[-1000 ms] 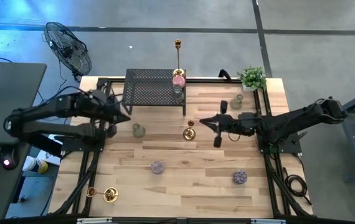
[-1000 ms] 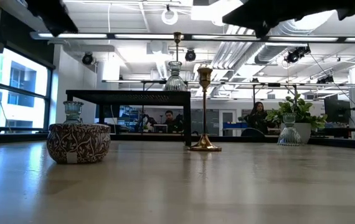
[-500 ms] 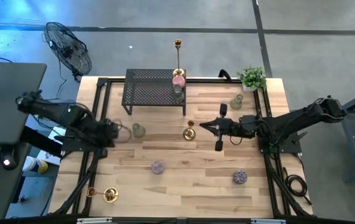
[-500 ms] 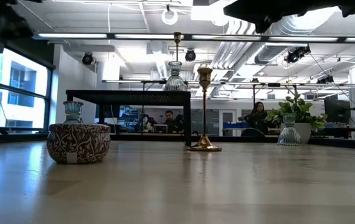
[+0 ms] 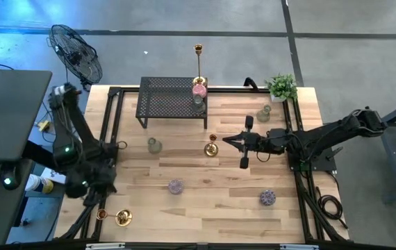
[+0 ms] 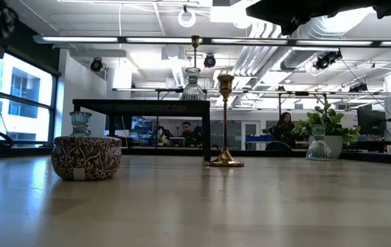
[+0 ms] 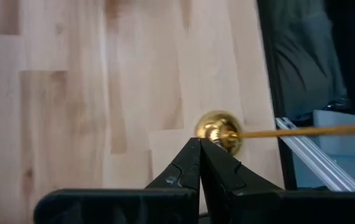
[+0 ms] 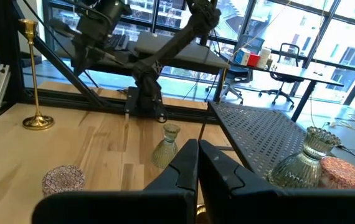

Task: Pick & Place candle stick holders
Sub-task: Put the bottom gold candle holder on the shelf

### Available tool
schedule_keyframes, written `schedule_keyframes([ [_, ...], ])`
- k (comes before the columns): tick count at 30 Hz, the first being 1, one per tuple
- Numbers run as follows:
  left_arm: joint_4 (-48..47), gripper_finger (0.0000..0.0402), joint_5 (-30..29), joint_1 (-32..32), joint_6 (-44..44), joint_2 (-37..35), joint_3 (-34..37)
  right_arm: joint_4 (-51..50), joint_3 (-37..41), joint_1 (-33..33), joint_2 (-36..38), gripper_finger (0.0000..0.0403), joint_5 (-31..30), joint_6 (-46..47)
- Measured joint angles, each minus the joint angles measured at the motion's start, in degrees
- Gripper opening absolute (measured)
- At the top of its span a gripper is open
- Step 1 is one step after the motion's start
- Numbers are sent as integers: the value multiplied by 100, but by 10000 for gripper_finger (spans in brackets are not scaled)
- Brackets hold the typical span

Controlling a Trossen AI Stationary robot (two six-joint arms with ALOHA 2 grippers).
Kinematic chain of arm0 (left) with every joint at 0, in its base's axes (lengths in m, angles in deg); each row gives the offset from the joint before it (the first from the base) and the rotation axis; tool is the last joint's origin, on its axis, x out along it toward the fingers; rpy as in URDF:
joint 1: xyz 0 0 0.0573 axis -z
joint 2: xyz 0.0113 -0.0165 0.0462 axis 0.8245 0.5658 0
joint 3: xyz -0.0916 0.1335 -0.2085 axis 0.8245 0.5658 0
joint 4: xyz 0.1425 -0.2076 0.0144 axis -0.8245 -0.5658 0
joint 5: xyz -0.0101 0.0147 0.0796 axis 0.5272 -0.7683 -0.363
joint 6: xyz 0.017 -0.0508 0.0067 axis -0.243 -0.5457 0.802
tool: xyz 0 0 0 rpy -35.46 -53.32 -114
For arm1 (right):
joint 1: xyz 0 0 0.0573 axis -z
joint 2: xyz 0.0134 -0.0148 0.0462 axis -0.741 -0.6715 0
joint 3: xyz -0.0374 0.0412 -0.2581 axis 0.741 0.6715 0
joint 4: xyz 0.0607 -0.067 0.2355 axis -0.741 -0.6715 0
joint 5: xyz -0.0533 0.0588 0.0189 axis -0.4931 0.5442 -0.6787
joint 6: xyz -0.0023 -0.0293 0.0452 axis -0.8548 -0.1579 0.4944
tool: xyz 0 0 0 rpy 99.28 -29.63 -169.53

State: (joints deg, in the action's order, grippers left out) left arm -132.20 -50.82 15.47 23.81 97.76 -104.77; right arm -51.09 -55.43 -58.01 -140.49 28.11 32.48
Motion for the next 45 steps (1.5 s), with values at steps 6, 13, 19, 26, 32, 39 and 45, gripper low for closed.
schedule_keyframes([
  [6, 489, 1, -1160, 1224, -619, 7, 438, 36, 0, 0, -2, 2, 61, -98],
  [13, 2010, 1, -1799, 1931, -943, 29, 886, 46, 0, 0, -2, 2, 61, -100],
  [19, 2780, 9, -2110, 1938, -806, 456, 926, 48, 0, 2, -2, 2, 63, -247],
  [26, 3088, 86, -2227, 1938, -1760, 1204, 926, 103, -2, 2, -2, 1, 66, -443],
  [32, 3406, 149, -2063, 1938, -2302, 1663, 934, 140, -4, 7, -2, 1, 66, -521],
  [39, 3877, 166, -2163, 1931, -1935, 1762, 934, 138, -4, 7, -2, 1, 66, -594],
  [45, 3781, 166, -2546, 1936, -1737, 1762, 932, 136, -4, 7, -4, 2, 66, -594],
])
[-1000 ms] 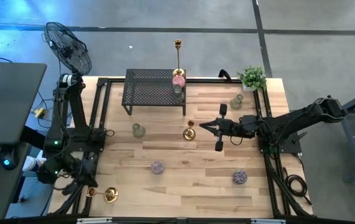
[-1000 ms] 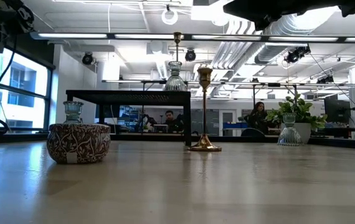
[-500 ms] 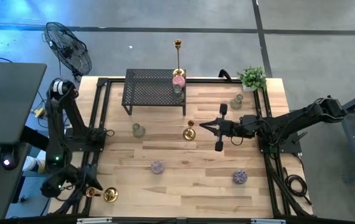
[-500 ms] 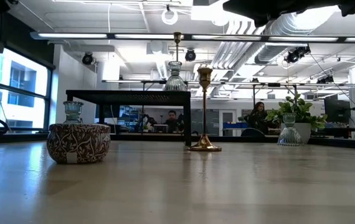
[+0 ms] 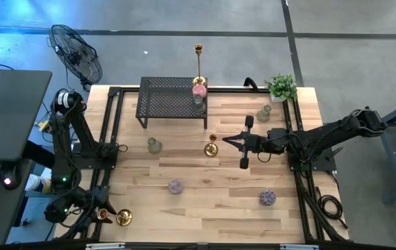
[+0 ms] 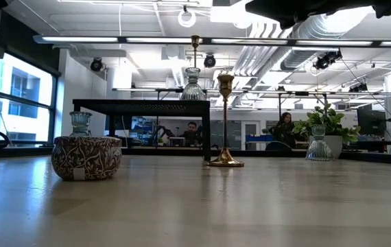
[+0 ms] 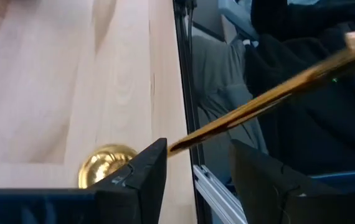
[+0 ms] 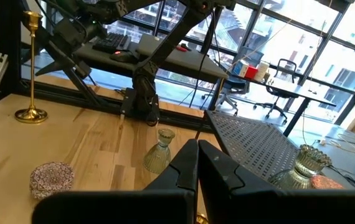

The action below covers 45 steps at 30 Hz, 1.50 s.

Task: Pick & Place candle stick holders
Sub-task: Put the bottom gold candle holder on the shelf

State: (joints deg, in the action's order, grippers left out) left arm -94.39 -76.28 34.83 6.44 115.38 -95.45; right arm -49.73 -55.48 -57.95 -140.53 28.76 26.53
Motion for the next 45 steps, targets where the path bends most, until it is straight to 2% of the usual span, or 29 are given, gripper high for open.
schedule_keyframes([
  [22, 2, 166, -1198, -2, 1098, -2, -7, -2, 0, 0, 0, 2, 0, 0],
  [30, 11, 162, -1471, -2, 1437, -107, -7, -4, 0, 0, 0, 2, 0, 0],
  [34, 59, 127, -1499, -2, 1817, -257, -7, -4, 0, 0, 0, 1, 0, 0],
  [40, 173, 21, -1502, -2, 2770, -488, -7, -7, 0, 0, 0, 1, 0, 2],
  [42, 184, 11, -1560, -13, 3004, -642, -7, -7, 0, 0, 0, 1, 0, 0],
  [45, 170, 20, -1664, -296, 3548, -988, -31, -7, 0, 0, 0, 1, 0, 1],
])
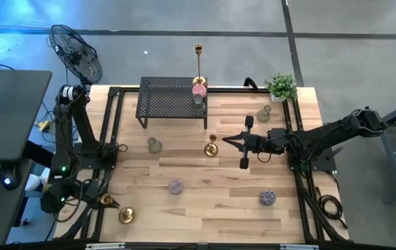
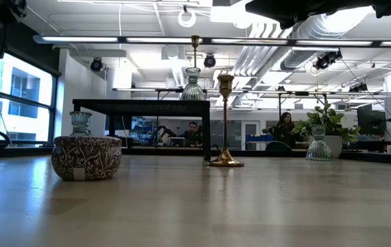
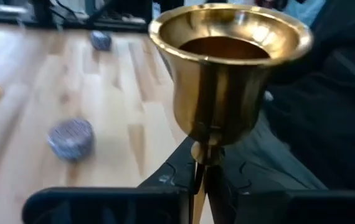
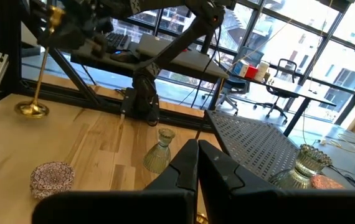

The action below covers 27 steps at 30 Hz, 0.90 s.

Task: Pick & Place candle stick holders
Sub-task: Put the bottom gold candle holder on the shelf

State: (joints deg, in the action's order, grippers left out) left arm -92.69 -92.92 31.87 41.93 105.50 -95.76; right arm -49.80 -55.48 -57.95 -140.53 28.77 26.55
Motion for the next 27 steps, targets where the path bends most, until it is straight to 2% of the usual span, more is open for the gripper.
schedule_keyframes([
  [5, 31, 8, 743, -1250, 1701, -819, -378, -32, 0, 0, 0, 2, 0, 28],
  [9, 0, 13, 1323, -2656, 2854, -1326, -790, -72, 0, 0, 0, 1, 0, 37],
  [12, -10, 7, 2089, -3863, 3331, -1464, -1142, -92, 0, -2, -1, 2, 2, 93],
  [16, -416, 7, 2956, -5460, 3888, -1304, -1808, -92, 0, -4, -2, 1, 5, 152],
  [22, -1125, 8, 3726, -7733, 4896, -654, -3055, -92, 0, -4, -2, 1, 43, 156],
  [27, -1180, 8, 5136, -9828, 5430, 5, -3822, -92, 0, -4, -2, 2, 43, 156],
])
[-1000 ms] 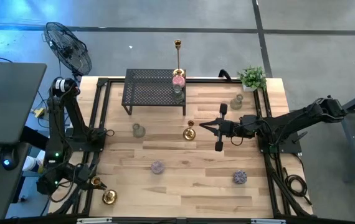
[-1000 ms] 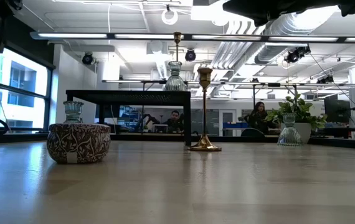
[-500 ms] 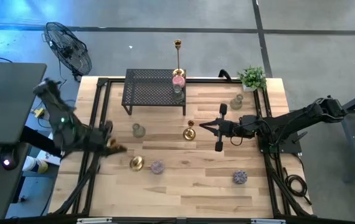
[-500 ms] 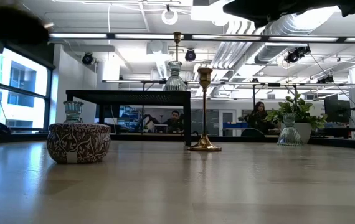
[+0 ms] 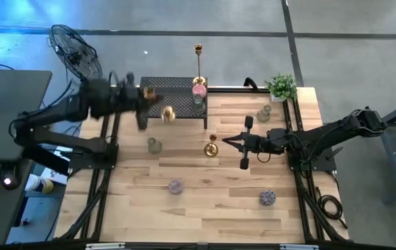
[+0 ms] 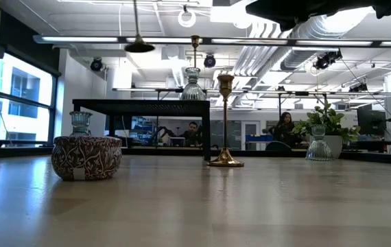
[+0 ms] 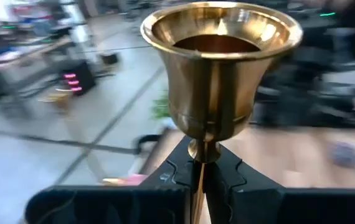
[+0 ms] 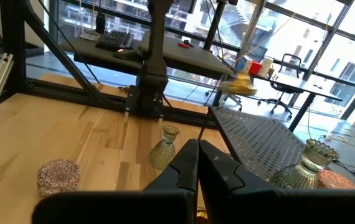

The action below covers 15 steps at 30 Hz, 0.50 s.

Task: Pick & Place candle stick holders
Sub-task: Put the bottom gold candle holder on the shelf

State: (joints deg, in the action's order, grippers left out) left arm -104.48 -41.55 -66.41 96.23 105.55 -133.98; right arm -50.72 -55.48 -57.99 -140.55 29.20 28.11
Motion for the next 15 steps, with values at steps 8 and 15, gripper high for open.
schedule_keyframes([
  [8, 730, 8, 2582, -2867, 37, 1337, -92, -73, 0, 0, -1, 2, 2, 1],
  [15, 1899, 8, 3292, -3484, 72, 2376, -99, -82, 0, 0, -2, 2, -2, 0],
])
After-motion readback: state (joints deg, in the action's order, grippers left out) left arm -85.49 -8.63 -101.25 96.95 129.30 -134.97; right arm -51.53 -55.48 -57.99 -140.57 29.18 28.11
